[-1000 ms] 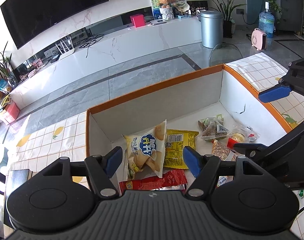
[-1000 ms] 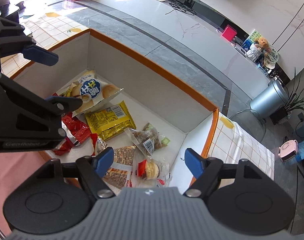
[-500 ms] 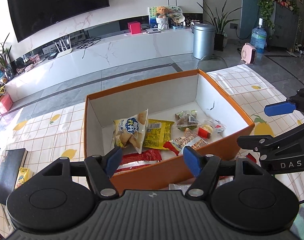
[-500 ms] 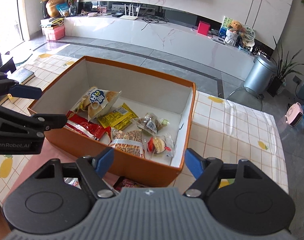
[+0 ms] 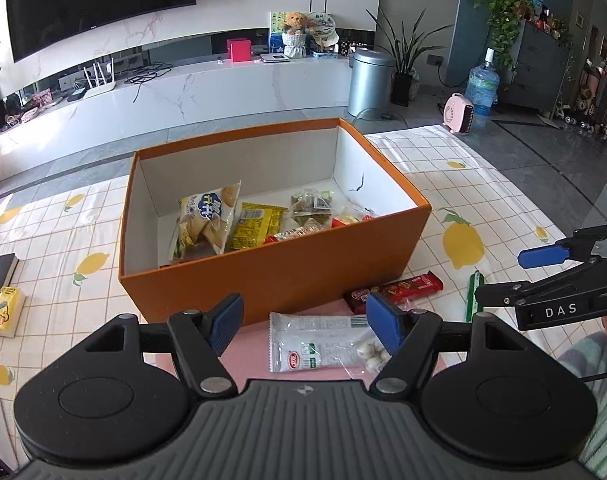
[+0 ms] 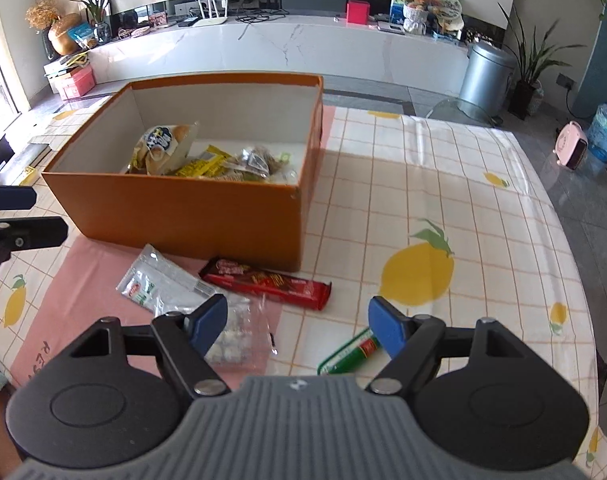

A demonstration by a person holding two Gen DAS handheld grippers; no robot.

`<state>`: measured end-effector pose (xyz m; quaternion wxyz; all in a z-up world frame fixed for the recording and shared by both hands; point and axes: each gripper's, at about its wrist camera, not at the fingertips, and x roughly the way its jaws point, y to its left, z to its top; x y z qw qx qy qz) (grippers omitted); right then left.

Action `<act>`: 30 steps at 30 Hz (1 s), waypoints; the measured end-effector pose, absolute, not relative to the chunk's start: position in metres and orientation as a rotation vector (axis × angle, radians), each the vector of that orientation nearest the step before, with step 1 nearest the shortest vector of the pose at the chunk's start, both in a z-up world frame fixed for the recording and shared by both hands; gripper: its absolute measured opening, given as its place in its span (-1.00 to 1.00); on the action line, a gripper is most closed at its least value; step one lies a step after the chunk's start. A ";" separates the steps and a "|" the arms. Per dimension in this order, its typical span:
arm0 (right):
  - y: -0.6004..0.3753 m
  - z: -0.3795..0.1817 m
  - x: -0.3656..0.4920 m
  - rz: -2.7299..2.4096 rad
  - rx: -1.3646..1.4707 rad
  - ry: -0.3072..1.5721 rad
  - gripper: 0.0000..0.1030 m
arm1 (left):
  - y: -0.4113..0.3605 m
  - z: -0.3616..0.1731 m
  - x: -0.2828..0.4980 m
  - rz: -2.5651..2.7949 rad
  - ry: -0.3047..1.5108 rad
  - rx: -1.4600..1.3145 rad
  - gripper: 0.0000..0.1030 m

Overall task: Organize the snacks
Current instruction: 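Withdraw both tools from the box toward the remaining snacks, then grasp the clear candy-ball pack with the left gripper while the right grasps the green sausage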

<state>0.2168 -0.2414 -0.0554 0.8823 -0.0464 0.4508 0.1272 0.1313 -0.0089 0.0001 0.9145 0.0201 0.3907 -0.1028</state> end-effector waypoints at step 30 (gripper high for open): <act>-0.274 -0.105 0.249 0.083 0.100 1.210 0.41 | -0.056 -0.062 0.133 -0.382 0.891 0.079 0.60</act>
